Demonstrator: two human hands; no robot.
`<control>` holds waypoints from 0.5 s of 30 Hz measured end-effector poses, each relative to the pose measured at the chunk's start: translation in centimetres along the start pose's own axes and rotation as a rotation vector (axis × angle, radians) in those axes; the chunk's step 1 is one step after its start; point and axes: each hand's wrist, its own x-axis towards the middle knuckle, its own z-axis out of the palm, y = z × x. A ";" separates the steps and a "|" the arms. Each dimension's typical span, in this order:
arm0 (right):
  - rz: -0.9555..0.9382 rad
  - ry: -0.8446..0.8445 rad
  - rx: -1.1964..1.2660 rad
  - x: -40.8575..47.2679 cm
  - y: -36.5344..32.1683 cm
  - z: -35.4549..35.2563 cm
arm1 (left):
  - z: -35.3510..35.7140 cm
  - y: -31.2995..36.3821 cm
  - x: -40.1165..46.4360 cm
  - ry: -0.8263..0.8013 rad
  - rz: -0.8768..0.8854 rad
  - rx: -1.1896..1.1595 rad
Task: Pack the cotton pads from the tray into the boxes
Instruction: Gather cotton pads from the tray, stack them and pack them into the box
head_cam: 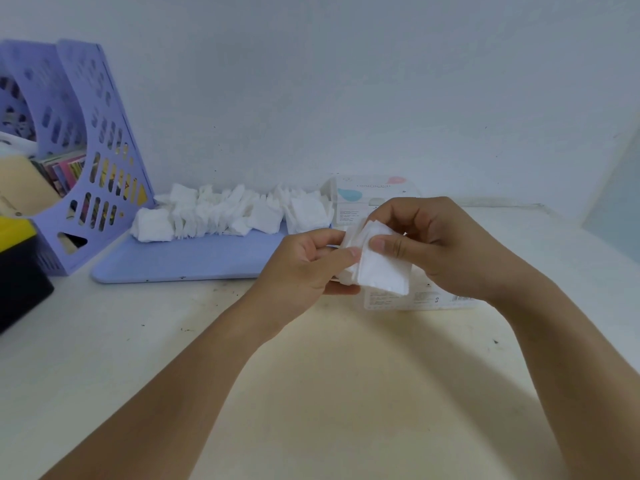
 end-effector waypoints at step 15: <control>-0.083 0.012 -0.218 0.2 0.1 0.0 | 0.1 0.0 -0.1 0.017 -0.059 -0.019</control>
